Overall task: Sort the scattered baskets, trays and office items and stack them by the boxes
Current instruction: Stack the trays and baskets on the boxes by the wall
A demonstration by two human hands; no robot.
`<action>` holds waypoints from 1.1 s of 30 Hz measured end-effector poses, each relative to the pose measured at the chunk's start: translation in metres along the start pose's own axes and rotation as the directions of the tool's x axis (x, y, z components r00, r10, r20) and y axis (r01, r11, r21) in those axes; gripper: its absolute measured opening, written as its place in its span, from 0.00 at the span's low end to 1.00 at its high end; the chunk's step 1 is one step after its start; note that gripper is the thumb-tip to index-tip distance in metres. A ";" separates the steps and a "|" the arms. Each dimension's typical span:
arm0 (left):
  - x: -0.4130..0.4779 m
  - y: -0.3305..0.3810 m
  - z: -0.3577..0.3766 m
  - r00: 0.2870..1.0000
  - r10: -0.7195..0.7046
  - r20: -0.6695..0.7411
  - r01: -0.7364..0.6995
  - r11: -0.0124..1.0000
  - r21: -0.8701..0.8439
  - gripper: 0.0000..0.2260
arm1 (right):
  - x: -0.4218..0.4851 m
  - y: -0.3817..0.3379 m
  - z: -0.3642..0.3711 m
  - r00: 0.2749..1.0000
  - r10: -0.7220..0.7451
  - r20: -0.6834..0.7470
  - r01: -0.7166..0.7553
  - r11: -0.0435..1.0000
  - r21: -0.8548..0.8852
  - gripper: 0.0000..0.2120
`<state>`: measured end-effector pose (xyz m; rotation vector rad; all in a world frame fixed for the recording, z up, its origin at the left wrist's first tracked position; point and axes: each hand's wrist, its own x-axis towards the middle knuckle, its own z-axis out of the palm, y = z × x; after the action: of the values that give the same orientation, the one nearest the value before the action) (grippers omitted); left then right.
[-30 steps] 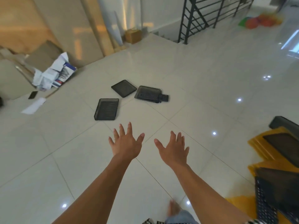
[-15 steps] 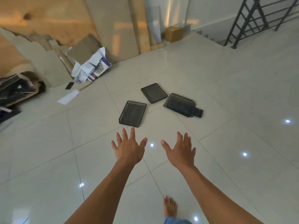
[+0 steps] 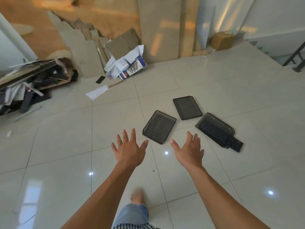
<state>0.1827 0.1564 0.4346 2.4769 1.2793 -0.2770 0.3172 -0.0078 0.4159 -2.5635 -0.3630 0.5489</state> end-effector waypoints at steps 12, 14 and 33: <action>0.186 0.015 -0.035 0.978 0.154 0.143 -0.177 0.971 0.162 0.36 | 0.126 -0.061 0.028 0.991 0.135 -0.020 -0.135 0.989 -0.058 0.43; 0.214 0.028 -0.032 0.972 0.169 0.161 -0.196 0.966 0.171 0.36 | 0.151 -0.062 0.033 0.987 0.157 -0.024 -0.158 0.986 -0.057 0.43; 0.472 0.064 0.131 0.925 0.249 0.285 -0.330 0.900 0.284 0.37 | 0.392 -0.014 0.192 0.946 0.278 0.169 -0.301 0.945 0.128 0.42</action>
<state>0.5048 0.4267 0.1745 2.7567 0.7970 -0.7433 0.5760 0.2185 0.1472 -2.4469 0.0118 0.8448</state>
